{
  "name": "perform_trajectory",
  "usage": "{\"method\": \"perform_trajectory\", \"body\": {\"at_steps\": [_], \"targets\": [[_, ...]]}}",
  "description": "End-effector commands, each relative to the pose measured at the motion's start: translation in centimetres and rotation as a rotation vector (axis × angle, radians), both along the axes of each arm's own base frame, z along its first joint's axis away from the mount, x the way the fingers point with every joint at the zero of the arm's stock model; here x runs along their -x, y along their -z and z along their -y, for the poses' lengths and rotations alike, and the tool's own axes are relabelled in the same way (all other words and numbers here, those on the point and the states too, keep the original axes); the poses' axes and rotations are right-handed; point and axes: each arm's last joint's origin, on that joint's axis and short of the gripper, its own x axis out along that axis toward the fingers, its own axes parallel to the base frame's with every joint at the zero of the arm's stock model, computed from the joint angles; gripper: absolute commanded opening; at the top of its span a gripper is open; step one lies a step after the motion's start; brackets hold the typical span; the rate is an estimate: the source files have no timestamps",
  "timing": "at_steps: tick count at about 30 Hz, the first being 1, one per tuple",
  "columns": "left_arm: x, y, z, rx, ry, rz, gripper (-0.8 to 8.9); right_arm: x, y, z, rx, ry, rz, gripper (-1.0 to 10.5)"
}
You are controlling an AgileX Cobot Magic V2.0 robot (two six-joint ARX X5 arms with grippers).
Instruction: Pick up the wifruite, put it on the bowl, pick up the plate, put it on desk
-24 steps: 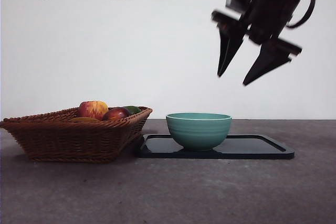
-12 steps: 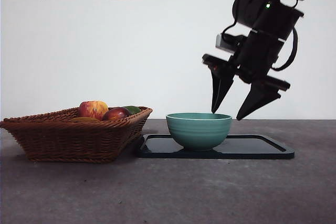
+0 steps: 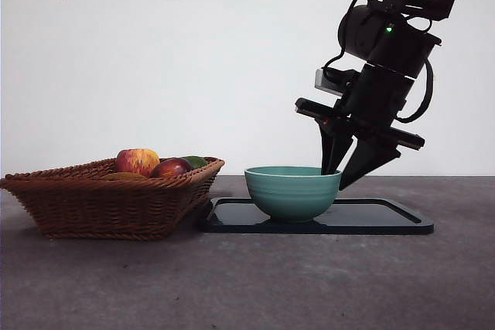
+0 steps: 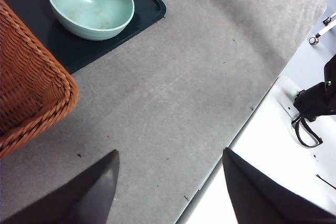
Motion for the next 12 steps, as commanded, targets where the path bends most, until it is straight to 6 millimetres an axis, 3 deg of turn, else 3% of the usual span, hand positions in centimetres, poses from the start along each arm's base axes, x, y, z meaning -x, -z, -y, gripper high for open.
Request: {"method": "perform_trajectory", "body": {"at_steps": [1,8,12], "targets": [[-0.1,-0.3,0.1,0.004,0.02,0.027,3.12,-0.6,0.1,-0.4,0.0,-0.015,0.022,0.3],[-0.1,-0.3,0.1,0.003,0.021,0.028,3.12,-0.6,-0.3,-0.4,-0.006,-0.015,0.039,0.1],[-0.1,-0.3,0.1,0.004,0.02,0.027,3.12,-0.2,-1.8,-0.2,-0.019,-0.015,0.073,0.1]]}}
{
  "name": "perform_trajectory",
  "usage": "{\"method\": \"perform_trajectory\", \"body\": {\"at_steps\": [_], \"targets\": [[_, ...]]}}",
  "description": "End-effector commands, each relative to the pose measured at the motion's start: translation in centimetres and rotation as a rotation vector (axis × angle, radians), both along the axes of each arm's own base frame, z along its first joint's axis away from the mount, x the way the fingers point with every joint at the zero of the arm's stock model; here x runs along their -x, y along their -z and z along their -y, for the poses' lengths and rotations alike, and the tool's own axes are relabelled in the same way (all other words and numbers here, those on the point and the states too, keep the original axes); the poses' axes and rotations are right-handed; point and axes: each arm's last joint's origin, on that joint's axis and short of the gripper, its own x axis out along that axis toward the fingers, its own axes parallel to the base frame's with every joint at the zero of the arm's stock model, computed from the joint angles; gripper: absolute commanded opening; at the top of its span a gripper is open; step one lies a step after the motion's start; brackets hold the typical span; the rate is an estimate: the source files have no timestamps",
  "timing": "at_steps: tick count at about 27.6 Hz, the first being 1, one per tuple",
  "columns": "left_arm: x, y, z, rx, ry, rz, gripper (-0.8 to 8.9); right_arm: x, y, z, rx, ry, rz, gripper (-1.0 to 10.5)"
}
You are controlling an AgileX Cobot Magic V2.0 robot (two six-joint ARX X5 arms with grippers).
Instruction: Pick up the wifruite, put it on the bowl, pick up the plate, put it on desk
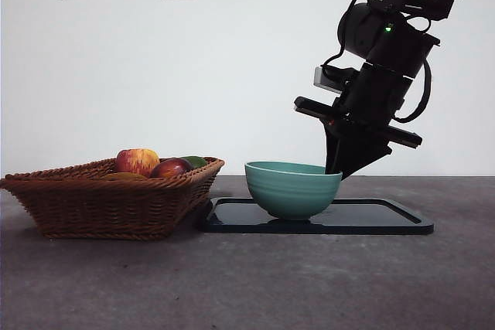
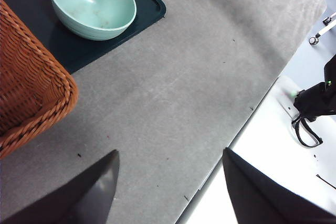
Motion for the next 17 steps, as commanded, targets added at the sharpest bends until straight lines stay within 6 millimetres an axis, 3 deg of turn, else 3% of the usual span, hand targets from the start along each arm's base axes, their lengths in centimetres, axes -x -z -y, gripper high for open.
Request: {"method": "perform_trajectory", "body": {"at_steps": [1,8,17], "targets": [[-0.1,-0.3,0.1,0.004,0.02,0.028,3.12,0.1,-2.1,-0.1,-0.017,-0.01,0.059,0.1],[-0.1,-0.4,0.1,0.004,0.02,0.028,3.12,2.7,-7.0,0.7,-0.037,-0.023,0.137,0.1],[-0.1,-0.4,0.1,0.004,0.02,0.028,3.12,8.9,-13.4,1.5,-0.033,-0.084,0.221,0.1]]}}
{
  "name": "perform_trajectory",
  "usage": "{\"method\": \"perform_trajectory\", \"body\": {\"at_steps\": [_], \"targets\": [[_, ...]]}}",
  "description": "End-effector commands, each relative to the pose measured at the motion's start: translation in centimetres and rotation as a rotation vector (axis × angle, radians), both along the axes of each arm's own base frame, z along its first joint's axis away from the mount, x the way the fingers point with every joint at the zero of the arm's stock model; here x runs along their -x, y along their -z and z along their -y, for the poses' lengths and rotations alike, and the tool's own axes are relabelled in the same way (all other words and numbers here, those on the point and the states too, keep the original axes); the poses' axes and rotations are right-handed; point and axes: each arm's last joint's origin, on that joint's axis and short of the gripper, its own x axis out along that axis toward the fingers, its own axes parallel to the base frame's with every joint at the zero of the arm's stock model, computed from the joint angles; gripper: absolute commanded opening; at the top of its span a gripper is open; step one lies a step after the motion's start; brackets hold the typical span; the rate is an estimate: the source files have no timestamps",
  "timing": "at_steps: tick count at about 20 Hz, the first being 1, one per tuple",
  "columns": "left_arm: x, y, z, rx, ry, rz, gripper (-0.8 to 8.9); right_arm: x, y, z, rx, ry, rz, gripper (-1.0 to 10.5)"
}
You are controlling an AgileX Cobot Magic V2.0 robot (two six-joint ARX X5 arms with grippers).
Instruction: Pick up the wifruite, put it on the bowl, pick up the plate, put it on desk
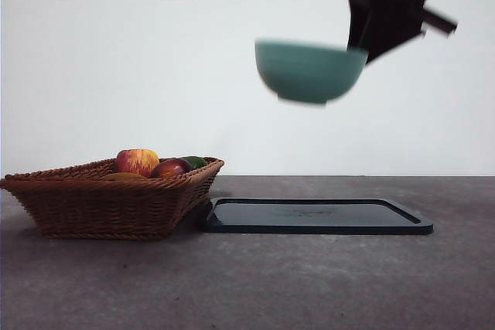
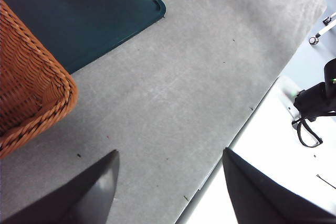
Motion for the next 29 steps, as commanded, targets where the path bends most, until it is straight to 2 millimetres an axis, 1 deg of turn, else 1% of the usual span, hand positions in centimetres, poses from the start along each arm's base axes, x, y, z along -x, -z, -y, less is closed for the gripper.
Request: {"method": "perform_trajectory", "body": {"at_steps": [1,3,5,7,9,14,20,23,25,29], "targets": [[-0.1,-0.3,0.1,0.004,0.02,0.028,3.12,2.1,-2.2,-0.2,0.026,-0.028,0.057,0.1],[-0.1,-0.3,0.1,0.003,0.02,0.027,3.12,4.2,-2.9,-0.4,0.038,-0.047,0.078,0.1],[-0.1,-0.3,0.1,0.003,0.02,0.026,3.12,6.2,-2.8,-0.6,0.037,-0.086,0.086,0.1],[-0.1,-0.3,0.1,0.003,0.02,0.026,3.12,7.6,-1.9,-0.9,0.047,-0.109,0.081,0.1],[-0.1,-0.3,0.1,0.003,0.02,0.026,3.12,8.5,-0.5,-1.4,0.075,-0.123,0.064,0.1],[-0.1,-0.3,0.1,0.003,0.02,0.026,3.12,9.2,3.5,-2.7,0.075,-0.148,0.008,0.1],[-0.1,-0.3,0.1,0.003,0.02,0.026,3.12,9.6,8.3,-2.4,0.07,-0.114,-0.048,0.1],[-0.1,-0.3,0.1,0.004,0.02,0.027,3.12,9.9,9.5,-2.4,0.059,-0.107,-0.058,0.1],[-0.1,-0.3,0.1,0.004,0.02,0.028,3.12,10.0,9.9,-2.6,0.06,-0.113,-0.063,0.1],[-0.1,-0.3,0.1,0.004,0.02,0.028,3.12,9.3,11.3,-3.5,0.087,-0.122,-0.097,0.1]]}}
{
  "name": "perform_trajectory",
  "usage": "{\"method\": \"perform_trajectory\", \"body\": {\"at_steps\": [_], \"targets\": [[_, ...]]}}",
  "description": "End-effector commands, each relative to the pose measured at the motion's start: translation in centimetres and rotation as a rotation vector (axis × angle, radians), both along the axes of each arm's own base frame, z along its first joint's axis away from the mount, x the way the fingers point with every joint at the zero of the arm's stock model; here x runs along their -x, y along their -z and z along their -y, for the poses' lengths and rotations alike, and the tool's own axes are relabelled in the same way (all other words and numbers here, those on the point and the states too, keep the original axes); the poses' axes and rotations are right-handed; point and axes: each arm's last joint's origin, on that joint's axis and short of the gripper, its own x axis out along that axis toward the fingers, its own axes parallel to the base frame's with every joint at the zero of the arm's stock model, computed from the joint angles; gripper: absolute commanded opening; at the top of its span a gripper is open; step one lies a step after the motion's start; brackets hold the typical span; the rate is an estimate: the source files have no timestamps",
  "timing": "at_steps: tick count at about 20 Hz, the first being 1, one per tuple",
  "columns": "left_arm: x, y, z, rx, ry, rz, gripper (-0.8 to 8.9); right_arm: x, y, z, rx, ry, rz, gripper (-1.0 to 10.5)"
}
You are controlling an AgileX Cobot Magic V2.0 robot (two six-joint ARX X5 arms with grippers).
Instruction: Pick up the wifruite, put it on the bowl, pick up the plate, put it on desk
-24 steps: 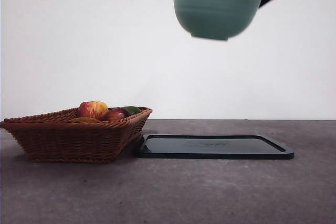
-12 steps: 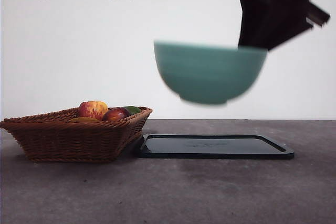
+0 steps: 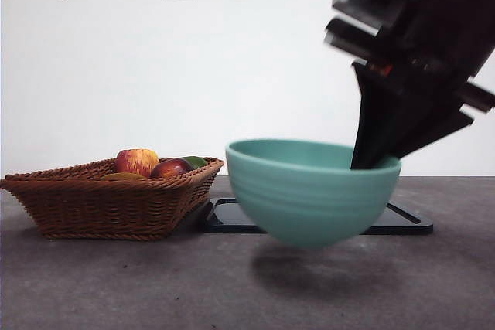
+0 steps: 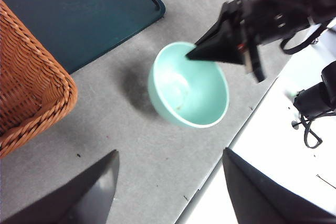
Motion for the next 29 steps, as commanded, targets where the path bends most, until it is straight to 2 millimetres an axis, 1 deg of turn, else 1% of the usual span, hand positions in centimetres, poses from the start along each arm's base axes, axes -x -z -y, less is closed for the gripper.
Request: {"method": "perform_trajectory", "body": {"at_steps": [1,5,11,12,15,19,21,23,26,29], "targets": [[-0.1,-0.3,0.1,0.004,0.02,0.027,3.12,-0.6,1.1,-0.8,0.012,0.001,-0.025,0.1],[-0.1,-0.3,0.1,0.003,0.02,0.026,3.12,-1.1,2.1,-1.3,0.029,-0.003,-0.048,0.1],[-0.1,-0.3,0.1,0.003,0.02,0.026,3.12,-1.1,2.4,-1.4,0.034,-0.006,-0.061,0.1],[-0.1,-0.3,0.1,0.003,0.02,0.026,3.12,-1.1,2.5,-1.4,0.036,-0.005,-0.067,0.3],[-0.1,-0.3,0.1,0.003,0.02,0.026,3.12,-1.1,2.6,-1.4,0.042,0.0,-0.078,2.2],[-0.1,-0.3,0.1,0.003,0.02,0.026,3.12,-1.1,2.5,-1.4,0.034,0.016,-0.08,2.3],[-0.1,-0.3,0.1,0.003,0.02,0.026,3.12,-1.1,2.0,-1.4,0.026,0.019,-0.061,2.3],[-0.1,-0.3,0.1,0.003,0.02,0.026,3.12,-1.0,0.8,-1.2,0.005,0.021,-0.034,2.7],[-0.1,-0.3,0.1,0.003,0.02,0.026,3.12,-0.4,-2.0,-0.8,-0.013,0.003,0.008,2.7],[-0.1,-0.3,0.1,0.003,0.02,0.026,3.12,0.7,-4.8,0.1,-0.025,-0.025,0.048,2.7]]}}
